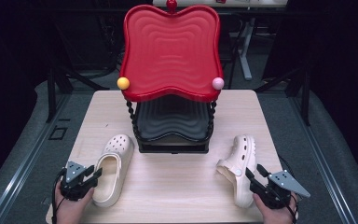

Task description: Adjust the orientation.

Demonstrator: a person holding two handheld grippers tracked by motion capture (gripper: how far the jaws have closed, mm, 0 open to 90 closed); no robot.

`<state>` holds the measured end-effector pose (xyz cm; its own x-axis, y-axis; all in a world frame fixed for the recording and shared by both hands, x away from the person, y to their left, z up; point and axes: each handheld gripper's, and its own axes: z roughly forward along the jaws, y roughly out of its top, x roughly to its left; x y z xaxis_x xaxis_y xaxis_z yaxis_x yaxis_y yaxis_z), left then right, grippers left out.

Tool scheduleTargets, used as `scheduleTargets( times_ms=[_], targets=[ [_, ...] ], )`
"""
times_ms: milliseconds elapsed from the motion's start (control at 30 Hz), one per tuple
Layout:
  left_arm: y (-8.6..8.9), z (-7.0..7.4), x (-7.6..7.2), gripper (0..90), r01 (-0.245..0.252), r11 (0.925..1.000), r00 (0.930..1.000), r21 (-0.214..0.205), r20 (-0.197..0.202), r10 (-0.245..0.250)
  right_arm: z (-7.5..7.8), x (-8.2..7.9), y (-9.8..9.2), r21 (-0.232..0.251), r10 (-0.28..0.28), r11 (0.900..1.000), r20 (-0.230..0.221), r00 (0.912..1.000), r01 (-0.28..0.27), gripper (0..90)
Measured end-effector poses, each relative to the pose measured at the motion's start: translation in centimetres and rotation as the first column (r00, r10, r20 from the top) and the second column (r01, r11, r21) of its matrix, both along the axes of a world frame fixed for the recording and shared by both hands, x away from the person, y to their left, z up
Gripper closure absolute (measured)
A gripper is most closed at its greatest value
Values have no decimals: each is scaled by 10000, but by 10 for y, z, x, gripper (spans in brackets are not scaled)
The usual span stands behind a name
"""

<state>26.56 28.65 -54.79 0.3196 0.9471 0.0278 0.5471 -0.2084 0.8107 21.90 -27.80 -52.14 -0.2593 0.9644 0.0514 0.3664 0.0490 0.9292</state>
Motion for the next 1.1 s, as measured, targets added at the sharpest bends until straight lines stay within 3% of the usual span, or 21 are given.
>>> scheduleTargets(
  times_ms=[67,233,433,667,767,900,967,1033,1100],
  targets=[
    [0,0,1,694,-32,9999,9999,118,-158,34,0,-1,0,14,-4,10000,53,10000,4,530],
    [-1,1,1,736,-276,9996,9992,-58,-277,274,0,-1,-2,179,-34,9998,-32,10000,34,530],
    [-6,4,-4,755,-599,9971,9966,-466,-595,571,0,-1,-8,429,-162,9989,-89,9998,166,529],
    [-18,8,-16,733,-430,9972,9941,-620,-1026,365,0,-1,-10,550,-168,9983,-149,9997,176,528],
    [-21,7,-15,692,-326,9979,9964,-555,-798,281,0,-1,-9,499,-135,9987,-147,9998,142,527],
    [-22,11,-16,614,-60,9997,10000,-229,41,61,0,-1,-9,519,-132,9986,-144,9998,139,526],
    [-24,12,-14,609,-8,9997,9996,-229,269,15,-1,-1,-9,526,-146,9985,-148,9998,153,526],
    [-25,13,-11,607,156,9992,9994,-361,300,-145,-1,-1,-9,574,-157,9982,-129,9998,164,526],
    [-28,13,-7,597,213,9996,9992,-158,352,-207,0,-1,-8,513,-147,9986,-128,9998,153,527]
  ],
)
